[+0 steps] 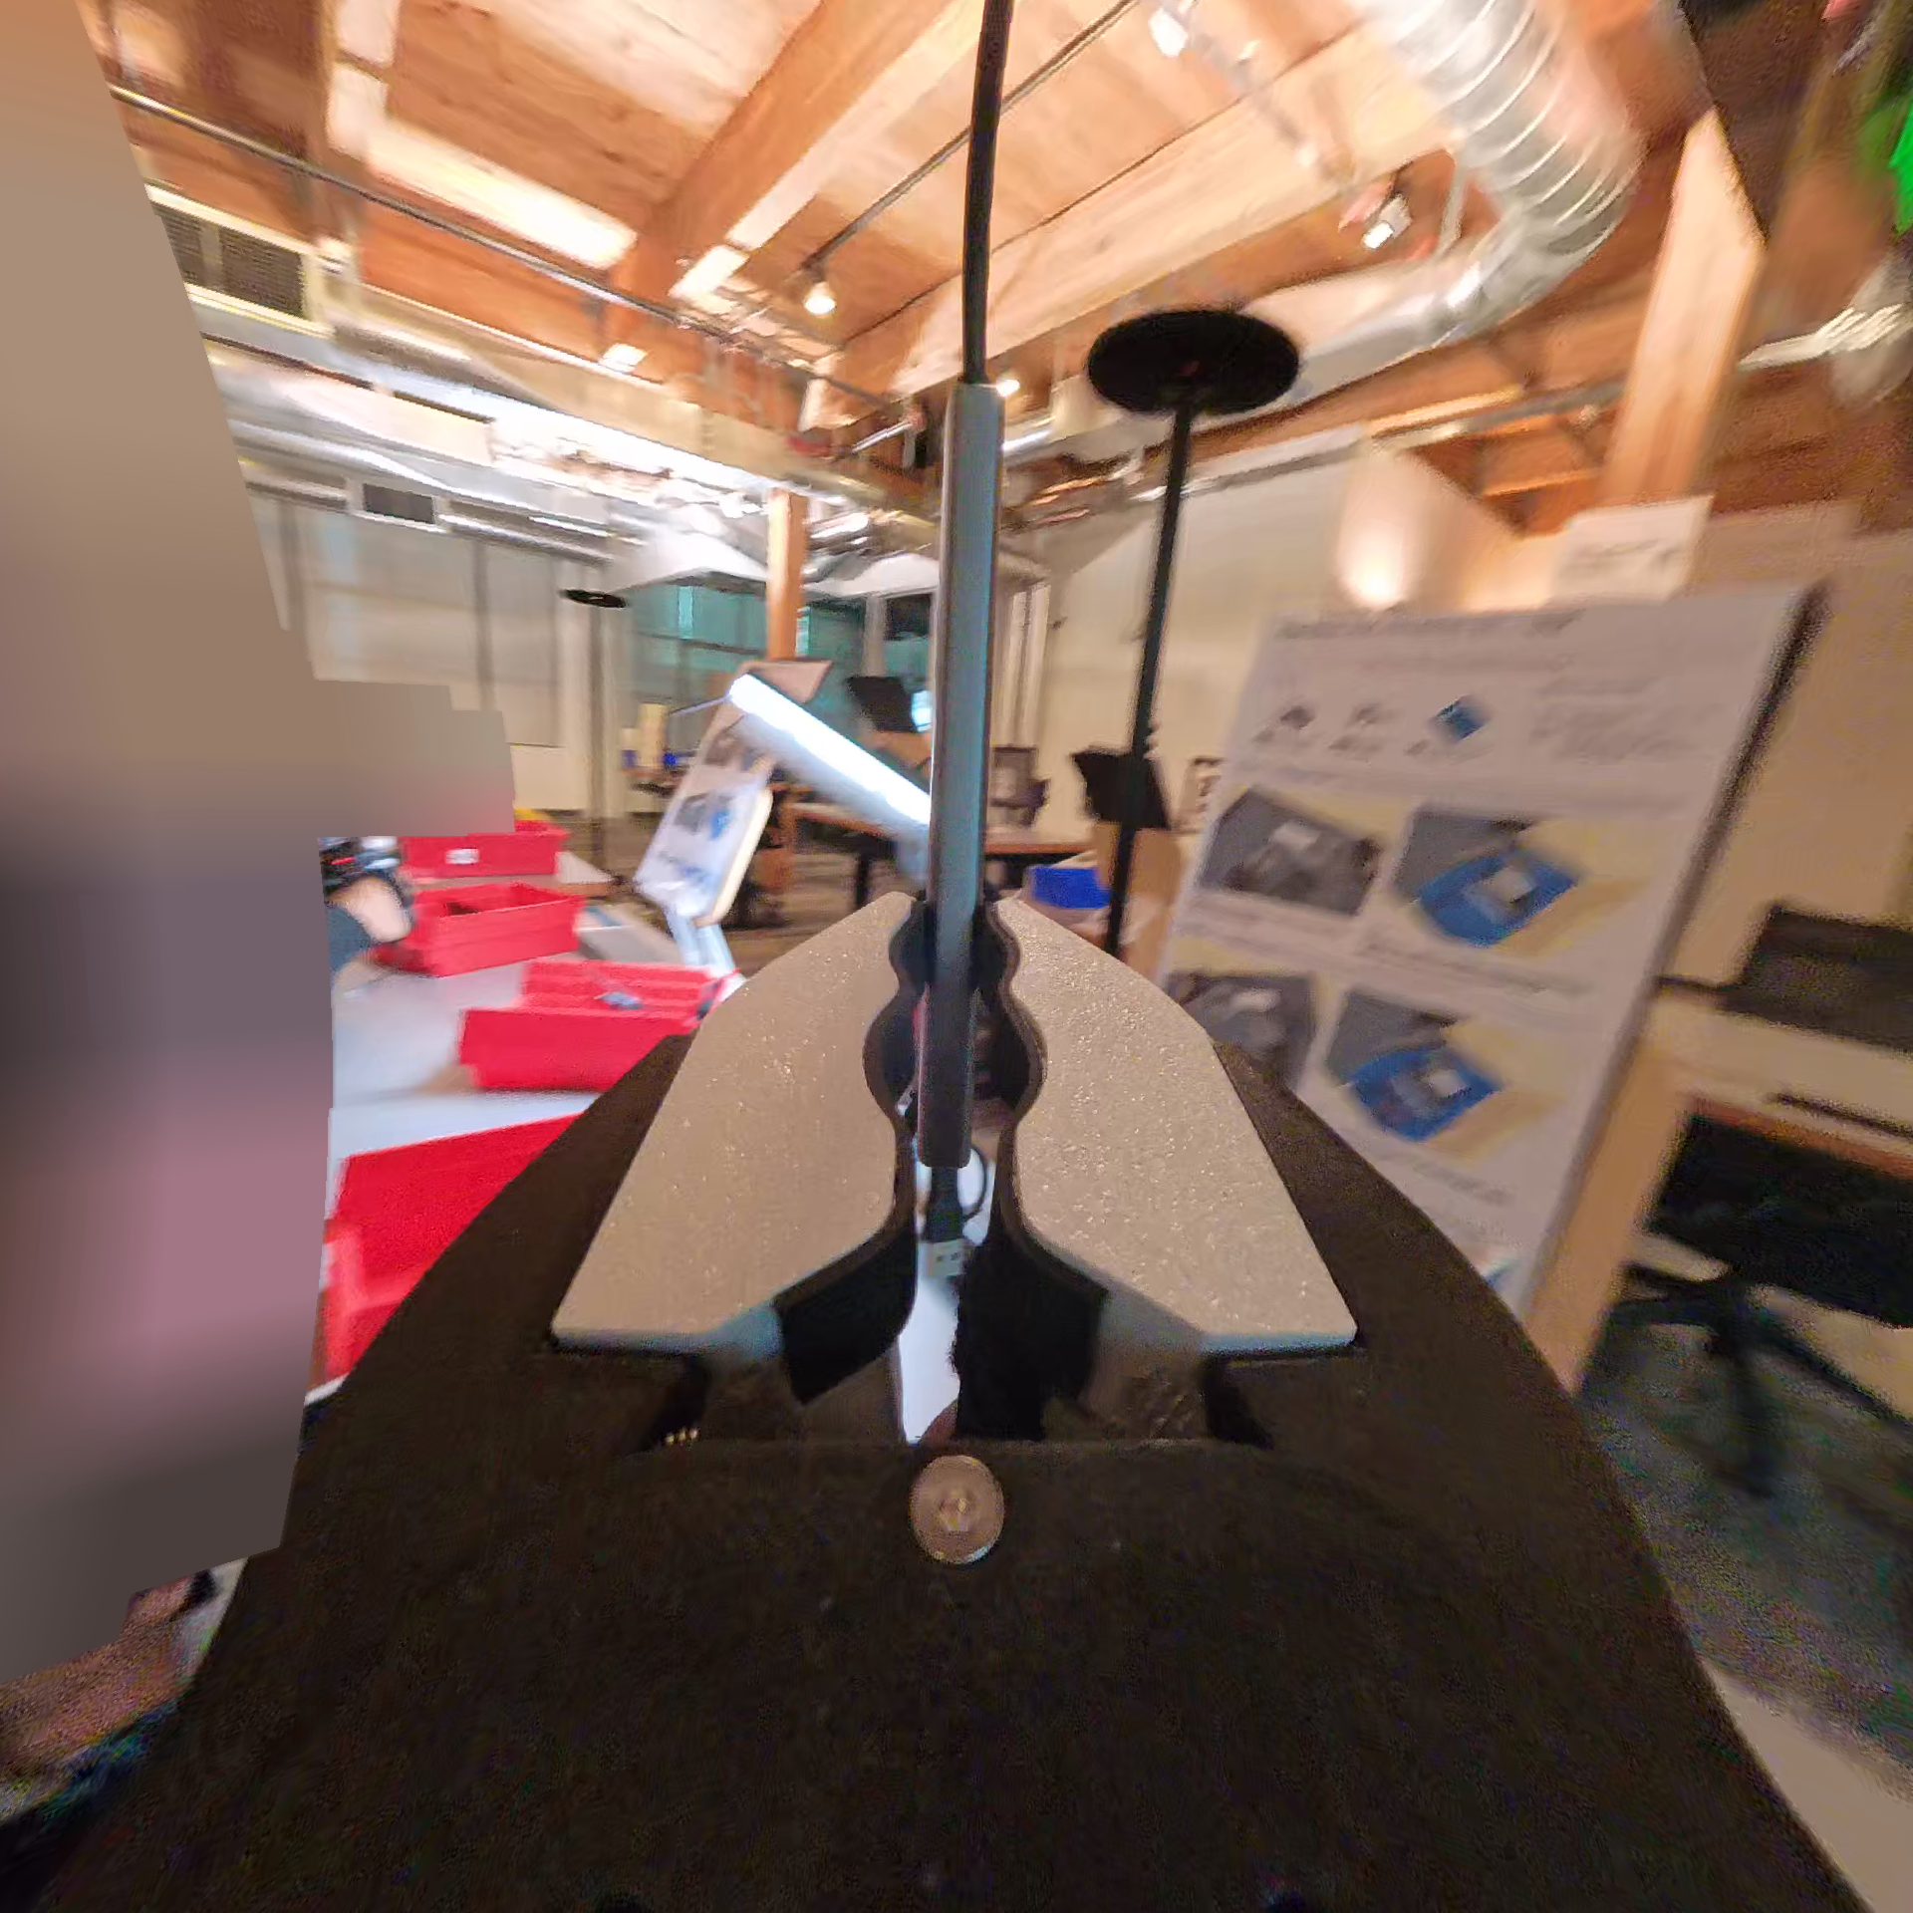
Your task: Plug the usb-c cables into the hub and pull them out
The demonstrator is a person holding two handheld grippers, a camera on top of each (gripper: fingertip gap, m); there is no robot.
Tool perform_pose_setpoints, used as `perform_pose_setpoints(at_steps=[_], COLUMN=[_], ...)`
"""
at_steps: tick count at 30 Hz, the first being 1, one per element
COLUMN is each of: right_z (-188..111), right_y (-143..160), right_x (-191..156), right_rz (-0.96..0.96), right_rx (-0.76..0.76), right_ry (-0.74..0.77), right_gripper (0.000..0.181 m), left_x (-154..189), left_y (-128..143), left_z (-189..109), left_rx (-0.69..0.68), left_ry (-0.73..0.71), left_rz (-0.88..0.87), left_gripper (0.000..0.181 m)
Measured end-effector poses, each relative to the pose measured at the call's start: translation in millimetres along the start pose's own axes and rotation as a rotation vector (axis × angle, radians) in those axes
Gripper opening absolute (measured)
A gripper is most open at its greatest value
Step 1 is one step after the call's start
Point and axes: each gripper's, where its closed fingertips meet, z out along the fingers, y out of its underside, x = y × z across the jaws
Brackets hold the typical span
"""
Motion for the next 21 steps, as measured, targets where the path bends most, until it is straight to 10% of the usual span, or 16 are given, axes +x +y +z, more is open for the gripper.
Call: perform_pose_setpoints(at_steps=[3,11,21], right_z=[-10,-61,-155], right_y=[-60,-182,-172], right_x=[33,101,197], right_rz=[-0.110,-0.277,-0.348], right_rx=[0.047,0.095,0.018], right_ry=[0.120,0.380,0.689], right_gripper=[0.008,0.009,0.008], left_x=[-1,-3,-4], left_y=[30,41,38], left_z=[3,3,1], left_rx=[-0.192,-0.190,-0.156], left_ry=[-0.003,-0.007,0.005], left_rz=[-0.011,-0.034,-0.069], left_gripper=[0.069,0.071,0.069])
